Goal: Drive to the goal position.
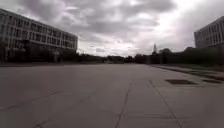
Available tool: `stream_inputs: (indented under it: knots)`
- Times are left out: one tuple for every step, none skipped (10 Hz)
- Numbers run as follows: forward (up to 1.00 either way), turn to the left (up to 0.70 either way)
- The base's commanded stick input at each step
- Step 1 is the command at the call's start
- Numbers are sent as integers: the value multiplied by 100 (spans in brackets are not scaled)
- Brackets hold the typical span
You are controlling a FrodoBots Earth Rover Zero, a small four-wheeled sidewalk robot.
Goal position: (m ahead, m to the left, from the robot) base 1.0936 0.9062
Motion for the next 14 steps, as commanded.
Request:
stream_inputs:
  knots:
    - [70,0]
    - [70,0]
    - [70,0]
    - [70,0]
    - [70,0]
    - [70,0]
    - [70,0]
    - [70,0]
    - [70,0]
    - [70,0]
    - [70,0]
    - [70,0]
    - [70,0]
    - [70,0]
